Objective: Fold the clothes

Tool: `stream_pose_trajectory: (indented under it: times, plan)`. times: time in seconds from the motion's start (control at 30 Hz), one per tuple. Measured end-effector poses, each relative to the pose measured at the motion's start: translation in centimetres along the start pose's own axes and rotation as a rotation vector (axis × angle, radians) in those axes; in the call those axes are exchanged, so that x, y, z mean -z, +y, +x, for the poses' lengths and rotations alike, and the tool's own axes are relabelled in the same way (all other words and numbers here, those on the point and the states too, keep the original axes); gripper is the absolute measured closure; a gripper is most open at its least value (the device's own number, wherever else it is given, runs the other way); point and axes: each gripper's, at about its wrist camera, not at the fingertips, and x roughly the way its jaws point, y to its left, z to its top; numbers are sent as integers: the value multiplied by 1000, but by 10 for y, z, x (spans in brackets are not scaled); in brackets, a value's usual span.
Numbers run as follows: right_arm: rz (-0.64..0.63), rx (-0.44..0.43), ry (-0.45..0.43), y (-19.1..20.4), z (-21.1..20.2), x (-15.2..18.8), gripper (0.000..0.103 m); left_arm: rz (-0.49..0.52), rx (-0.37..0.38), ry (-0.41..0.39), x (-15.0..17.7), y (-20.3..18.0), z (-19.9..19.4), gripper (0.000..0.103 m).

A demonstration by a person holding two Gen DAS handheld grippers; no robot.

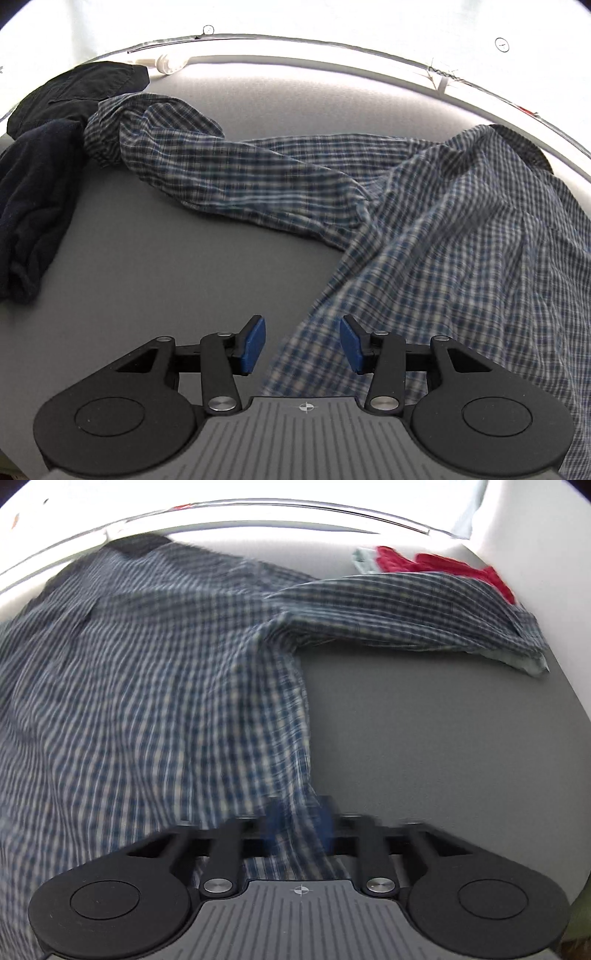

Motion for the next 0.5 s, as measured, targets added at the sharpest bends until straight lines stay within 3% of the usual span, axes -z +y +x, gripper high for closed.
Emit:
stream_pose_trajectory:
  times: [0.3,0.37,0.4,0.5]
  plan:
    - [-17,160,-2,-16,-1,7,101,-17,-46,5,20,-8,-8,51]
    - [-38,206,0,-16,3,5,101,-25,-49,6,21,-4,-11,50]
    - [-55,269,-3,-17,6,5,101,-28,-52,4,22,-2,-12,49]
    - [12,300,22,-32,10,4,101,-40,-64,-6,20,6,-14,46]
